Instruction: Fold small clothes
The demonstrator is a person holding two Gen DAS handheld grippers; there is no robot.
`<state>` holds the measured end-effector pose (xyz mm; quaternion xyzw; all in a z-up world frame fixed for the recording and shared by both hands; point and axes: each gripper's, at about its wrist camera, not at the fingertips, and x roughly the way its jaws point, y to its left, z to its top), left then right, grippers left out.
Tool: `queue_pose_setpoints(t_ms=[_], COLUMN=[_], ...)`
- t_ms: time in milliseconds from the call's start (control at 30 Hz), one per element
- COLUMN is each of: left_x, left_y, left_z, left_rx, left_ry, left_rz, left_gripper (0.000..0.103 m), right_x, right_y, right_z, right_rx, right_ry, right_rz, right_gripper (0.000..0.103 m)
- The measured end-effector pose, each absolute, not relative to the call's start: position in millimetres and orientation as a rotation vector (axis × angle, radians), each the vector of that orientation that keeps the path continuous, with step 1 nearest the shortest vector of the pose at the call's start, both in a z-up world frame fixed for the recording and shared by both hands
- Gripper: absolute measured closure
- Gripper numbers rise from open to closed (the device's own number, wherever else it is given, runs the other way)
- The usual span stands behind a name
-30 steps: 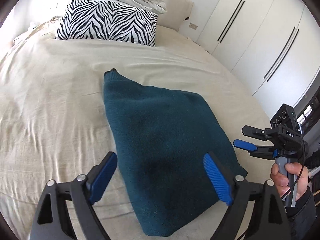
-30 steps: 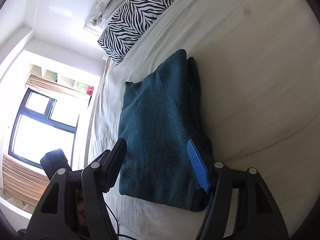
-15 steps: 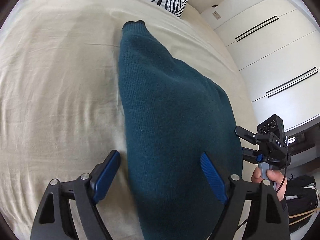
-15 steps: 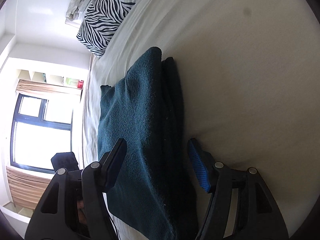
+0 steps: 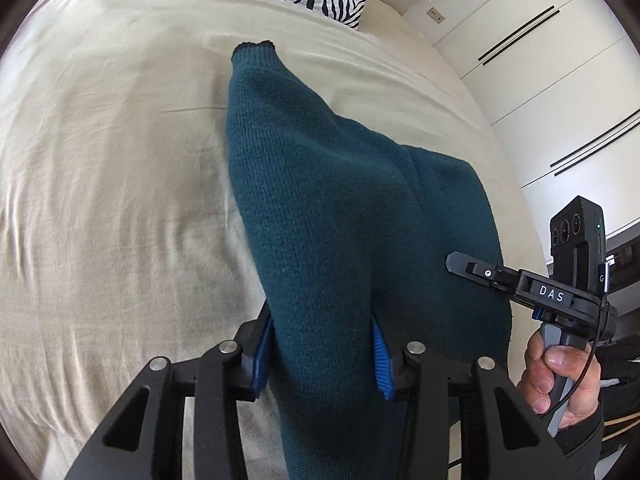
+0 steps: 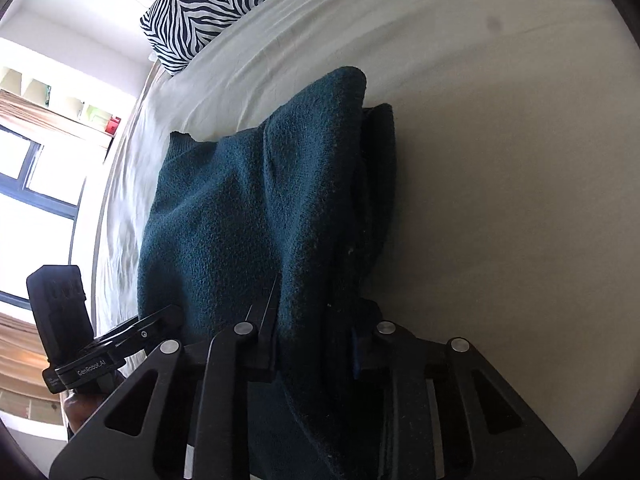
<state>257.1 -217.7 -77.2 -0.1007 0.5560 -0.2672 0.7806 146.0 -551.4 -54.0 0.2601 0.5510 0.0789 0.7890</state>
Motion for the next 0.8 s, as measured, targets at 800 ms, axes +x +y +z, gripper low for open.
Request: queue_pose_setpoints(t_ms=[800], left_x=[120.6], left_y=[2.2], left_z=[-93.7], left_rx=[-0.235], left_ry=[1.150], left_rz=[-0.475], left_gripper=[0.053], right_x=[50.7], right_y=[-339.7], right_z=[-61.8], right_rx=[0.638], right_ry=[1.192], right_rz=[0.397], right_gripper=[0.079])
